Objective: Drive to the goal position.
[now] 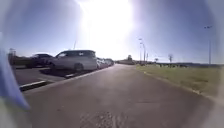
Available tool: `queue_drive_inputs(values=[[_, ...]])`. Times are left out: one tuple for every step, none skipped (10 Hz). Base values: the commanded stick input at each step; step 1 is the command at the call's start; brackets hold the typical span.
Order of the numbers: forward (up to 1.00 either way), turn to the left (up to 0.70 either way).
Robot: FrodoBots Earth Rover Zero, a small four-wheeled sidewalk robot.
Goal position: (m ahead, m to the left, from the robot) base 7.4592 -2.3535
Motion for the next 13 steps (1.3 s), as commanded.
queue_drive_inputs(values=[[0.85,0.0],[0.85,-0.3],[0.85,-0.19],[0.85,-0.09],[0.85,-0.05],[0.85,0.0],[0.85,0.0],[0.85,0.0],[0.85,0.0],[0.85,0.0],[0.85,0.0],[0.85,0.0],[0.85,0.0]])
